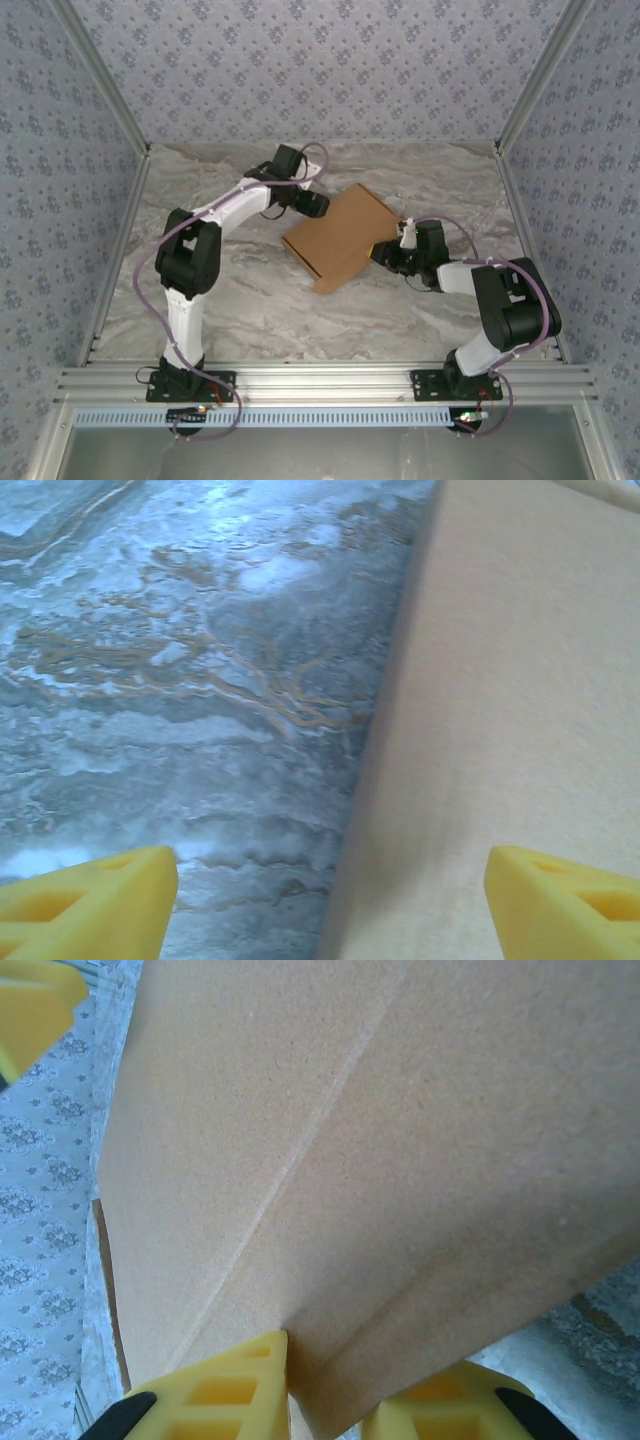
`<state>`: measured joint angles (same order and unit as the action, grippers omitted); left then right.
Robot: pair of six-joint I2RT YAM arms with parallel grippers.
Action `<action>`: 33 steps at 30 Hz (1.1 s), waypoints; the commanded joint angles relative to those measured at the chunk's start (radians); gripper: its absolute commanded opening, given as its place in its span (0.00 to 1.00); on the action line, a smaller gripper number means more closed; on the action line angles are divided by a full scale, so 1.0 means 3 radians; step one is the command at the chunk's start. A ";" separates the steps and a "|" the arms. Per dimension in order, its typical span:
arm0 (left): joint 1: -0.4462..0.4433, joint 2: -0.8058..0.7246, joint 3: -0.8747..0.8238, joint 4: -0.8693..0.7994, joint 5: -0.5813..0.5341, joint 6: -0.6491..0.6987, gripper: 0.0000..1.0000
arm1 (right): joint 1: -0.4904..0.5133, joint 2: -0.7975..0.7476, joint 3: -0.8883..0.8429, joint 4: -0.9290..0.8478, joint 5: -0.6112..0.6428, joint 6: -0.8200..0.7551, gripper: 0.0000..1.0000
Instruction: Fold the paper box
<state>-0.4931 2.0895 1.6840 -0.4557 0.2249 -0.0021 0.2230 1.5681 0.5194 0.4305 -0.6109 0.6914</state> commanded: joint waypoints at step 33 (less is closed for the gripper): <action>0.0182 0.0170 -0.0503 0.0048 0.2036 -0.0681 0.49 | -0.0164 -0.0009 0.0207 0.0414 -0.0202 0.0047 0.18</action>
<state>-0.4061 2.1567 1.5620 -0.4160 0.7139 -0.1757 0.1646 1.5826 0.5514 0.5251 -0.6548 0.7036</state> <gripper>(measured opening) 0.491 0.183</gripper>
